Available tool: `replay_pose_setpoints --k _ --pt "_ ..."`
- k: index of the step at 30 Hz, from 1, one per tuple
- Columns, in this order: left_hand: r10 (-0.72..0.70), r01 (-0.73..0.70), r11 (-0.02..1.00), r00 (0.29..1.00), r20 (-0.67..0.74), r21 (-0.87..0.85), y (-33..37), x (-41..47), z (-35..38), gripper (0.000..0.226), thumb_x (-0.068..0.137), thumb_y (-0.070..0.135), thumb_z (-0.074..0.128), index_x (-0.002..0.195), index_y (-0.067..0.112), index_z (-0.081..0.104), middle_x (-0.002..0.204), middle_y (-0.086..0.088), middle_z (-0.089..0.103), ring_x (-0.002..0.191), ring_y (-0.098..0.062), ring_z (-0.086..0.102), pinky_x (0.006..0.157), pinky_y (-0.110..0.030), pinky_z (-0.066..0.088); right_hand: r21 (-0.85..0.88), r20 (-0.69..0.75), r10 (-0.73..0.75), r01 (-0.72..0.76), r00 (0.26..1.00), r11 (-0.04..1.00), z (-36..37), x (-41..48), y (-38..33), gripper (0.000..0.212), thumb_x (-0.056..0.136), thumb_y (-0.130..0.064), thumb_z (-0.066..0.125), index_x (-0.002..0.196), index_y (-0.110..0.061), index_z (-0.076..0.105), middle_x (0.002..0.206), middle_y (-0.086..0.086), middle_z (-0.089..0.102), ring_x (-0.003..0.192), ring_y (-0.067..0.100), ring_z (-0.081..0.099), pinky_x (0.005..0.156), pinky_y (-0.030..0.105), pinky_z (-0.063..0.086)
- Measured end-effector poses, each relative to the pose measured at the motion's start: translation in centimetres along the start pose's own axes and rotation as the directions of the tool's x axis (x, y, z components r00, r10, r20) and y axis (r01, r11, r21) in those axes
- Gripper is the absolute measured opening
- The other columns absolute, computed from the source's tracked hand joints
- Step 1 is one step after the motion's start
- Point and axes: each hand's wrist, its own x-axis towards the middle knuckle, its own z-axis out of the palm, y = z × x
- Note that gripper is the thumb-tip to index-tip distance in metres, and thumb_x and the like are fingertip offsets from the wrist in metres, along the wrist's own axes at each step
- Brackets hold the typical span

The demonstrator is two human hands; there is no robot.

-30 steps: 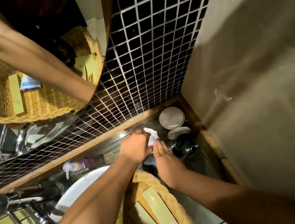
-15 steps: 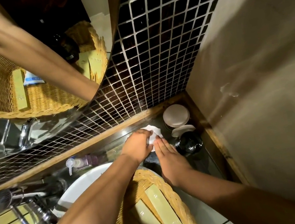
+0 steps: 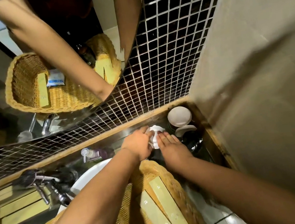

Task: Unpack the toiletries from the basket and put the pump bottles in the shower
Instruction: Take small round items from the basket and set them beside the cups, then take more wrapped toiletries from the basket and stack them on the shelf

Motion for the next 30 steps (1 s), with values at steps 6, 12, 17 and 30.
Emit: replay_pose_setpoints --k 6,12,17,30 --pt "-0.091 0.093 0.996 0.987 -0.132 0.006 0.2 -4.4 -1.5 0.057 0.098 0.047 0.037 0.152 0.028 0.034 0.159 -0.001 0.033 0.137 -0.028 0.04 0.109 -0.045 0.036 -0.055 -0.095 -0.023 0.018 0.995 0.998 -2.7 -2.6 -1.0 0.074 0.099 -0.021 0.045 0.158 -0.008 0.001 0.167 0.01 -0.002 0.153 0.026 -0.002 0.122 0.039 0.004" --pt "-0.099 0.109 0.993 0.975 -0.199 0.037 0.8 -9.2 -1.9 0.058 0.099 0.049 0.034 0.152 0.025 0.035 0.162 -0.004 0.027 0.141 -0.027 0.035 0.113 -0.044 0.033 -0.079 -0.117 -0.027 0.018 0.993 0.997 -4.6 -5.8 -2.6 0.067 0.099 -0.009 0.03 0.158 -0.008 -0.002 0.166 0.01 -0.008 0.153 0.026 -0.007 0.122 0.039 0.002" --pt "-0.081 0.101 0.993 0.962 -0.26 0.061 1.4 -13.5 -1.2 0.059 0.099 0.05 0.036 0.153 0.025 0.034 0.16 -0.005 0.03 0.143 -0.026 0.03 0.113 -0.044 0.033 -0.103 -0.187 -0.063 0.044 0.98 0.994 -5.8 -8.5 -4.9 0.075 0.094 0.006 0.031 0.158 -0.008 -0.006 0.166 0.009 -0.011 0.152 0.024 -0.01 0.124 0.039 0.002" --pt "-0.041 0.064 0.989 0.985 -0.169 0.13 2.8 -19.7 4.5 0.054 0.094 0.046 0.041 0.138 0.017 0.051 0.155 -0.011 0.031 0.143 -0.031 0.023 0.116 -0.047 0.025 -0.257 -0.004 -0.146 0.14 0.989 0.956 0.3 -13.2 -9.6 0.071 0.106 -0.028 0.032 0.155 0.0 -0.01 0.164 0.018 -0.013 0.152 0.032 -0.01 0.123 0.045 0.0"
